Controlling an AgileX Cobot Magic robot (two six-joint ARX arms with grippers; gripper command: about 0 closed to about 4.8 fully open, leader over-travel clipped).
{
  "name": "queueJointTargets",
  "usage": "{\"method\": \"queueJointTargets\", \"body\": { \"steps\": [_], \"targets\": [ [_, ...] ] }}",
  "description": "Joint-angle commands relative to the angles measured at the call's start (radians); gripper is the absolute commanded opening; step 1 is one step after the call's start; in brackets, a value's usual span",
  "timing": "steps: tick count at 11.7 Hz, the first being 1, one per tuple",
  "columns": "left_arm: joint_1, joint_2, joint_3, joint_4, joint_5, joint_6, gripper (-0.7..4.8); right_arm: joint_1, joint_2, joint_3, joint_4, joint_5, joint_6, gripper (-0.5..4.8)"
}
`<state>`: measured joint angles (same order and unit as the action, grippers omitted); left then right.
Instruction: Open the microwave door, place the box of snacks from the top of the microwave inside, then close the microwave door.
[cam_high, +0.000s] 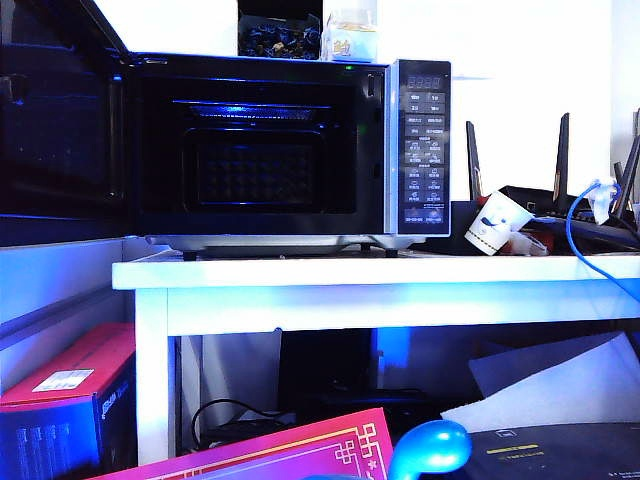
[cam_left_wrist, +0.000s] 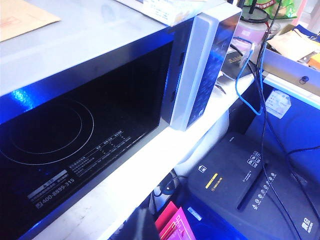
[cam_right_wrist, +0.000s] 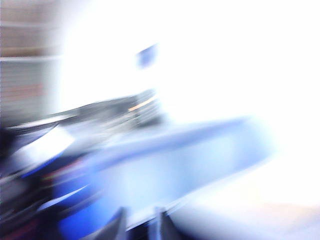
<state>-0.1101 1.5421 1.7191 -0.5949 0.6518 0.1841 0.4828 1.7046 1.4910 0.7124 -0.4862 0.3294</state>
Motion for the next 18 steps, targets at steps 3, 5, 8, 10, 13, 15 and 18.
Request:
{"method": "queueJointTargets", "body": {
  "steps": [3,5,8,10,13,15,18],
  "targets": [
    [-0.006,-0.003,0.003,0.014,0.008,0.002,-0.05,0.005,0.018,0.132,-0.241,0.432,-0.386,4.79],
    [-0.006,-0.003,0.003,0.014,0.008,0.002,-0.05,0.004,0.066,0.199,-0.272,0.483,-0.388,4.79],
    [-0.006,-0.004,0.003,0.014,0.049,0.0,-0.05,0.003,0.28,0.474,-0.379,0.604,-0.439,4.79],
    [-0.006,-0.004,0.003,0.014,0.052,0.0,-0.05,-0.003,0.325,0.522,-0.39,0.645,-0.438,4.79],
    [-0.006,-0.004,0.003,0.013,0.052,0.0,-0.05,-0.018,0.363,0.586,-0.441,0.645,-0.438,4.79],
    [-0.006,-0.004,0.003,0.013,0.052,0.0,-0.05,-0.024,0.381,0.619,-0.448,0.644,-0.438,4.79],
    [-0.006,-0.004,0.003,0.013,0.052,0.0,-0.05,-0.039,0.419,0.697,-0.491,0.638,-0.435,4.79]
  ]
}}
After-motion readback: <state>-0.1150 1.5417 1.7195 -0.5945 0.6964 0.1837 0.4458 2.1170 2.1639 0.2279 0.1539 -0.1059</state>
